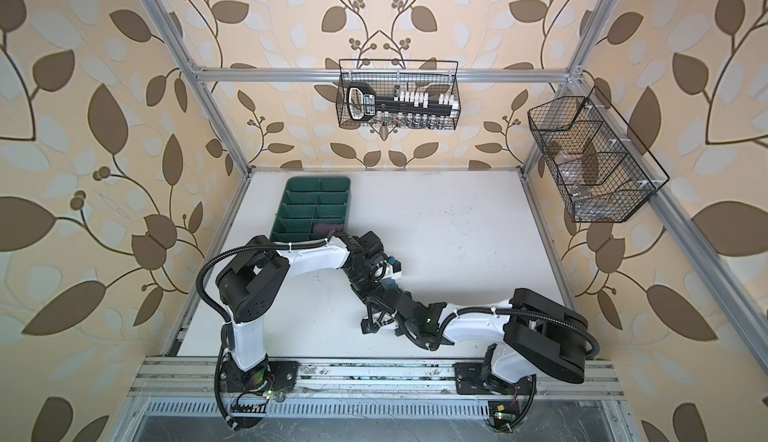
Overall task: Roll the socks
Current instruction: 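Reach the right gripper back and pinch the roll, turning it over further, then open the left gripper and lift it away while right gripper holds the roll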
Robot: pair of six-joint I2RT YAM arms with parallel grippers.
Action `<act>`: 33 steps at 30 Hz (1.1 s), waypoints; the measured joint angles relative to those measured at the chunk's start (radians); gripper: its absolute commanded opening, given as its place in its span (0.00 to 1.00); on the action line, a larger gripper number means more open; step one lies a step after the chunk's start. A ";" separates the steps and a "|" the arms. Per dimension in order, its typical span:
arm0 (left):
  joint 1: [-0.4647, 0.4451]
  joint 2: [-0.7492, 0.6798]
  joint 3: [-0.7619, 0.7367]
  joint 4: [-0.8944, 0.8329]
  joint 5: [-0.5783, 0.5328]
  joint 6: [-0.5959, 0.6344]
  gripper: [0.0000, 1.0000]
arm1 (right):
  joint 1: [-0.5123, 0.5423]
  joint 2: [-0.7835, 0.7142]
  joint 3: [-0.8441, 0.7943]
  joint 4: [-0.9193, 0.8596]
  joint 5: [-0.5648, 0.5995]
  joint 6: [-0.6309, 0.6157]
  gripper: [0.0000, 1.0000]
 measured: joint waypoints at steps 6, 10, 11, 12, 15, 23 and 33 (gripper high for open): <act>0.007 -0.025 0.000 -0.010 -0.022 -0.003 0.25 | -0.006 0.023 0.055 -0.080 -0.005 0.011 0.00; 0.013 -0.117 -0.007 -0.017 -0.074 0.000 0.35 | -0.024 0.023 0.100 -0.179 -0.035 0.038 0.00; 0.018 -0.145 -0.009 -0.016 -0.090 -0.001 0.36 | -0.029 0.023 0.112 -0.209 -0.045 0.048 0.00; 0.028 -0.180 -0.014 -0.015 -0.108 0.000 0.37 | -0.034 0.022 0.128 -0.245 -0.058 0.058 0.00; 0.068 -0.307 -0.048 0.002 -0.169 -0.001 0.40 | -0.050 0.018 0.175 -0.364 -0.116 0.093 0.00; 0.137 -0.796 -0.212 0.074 -0.451 0.000 0.54 | -0.140 0.098 0.364 -0.720 -0.386 0.211 0.00; 0.136 -1.174 -0.224 -0.060 -0.396 0.117 0.56 | -0.275 0.306 0.589 -0.966 -0.669 0.276 0.00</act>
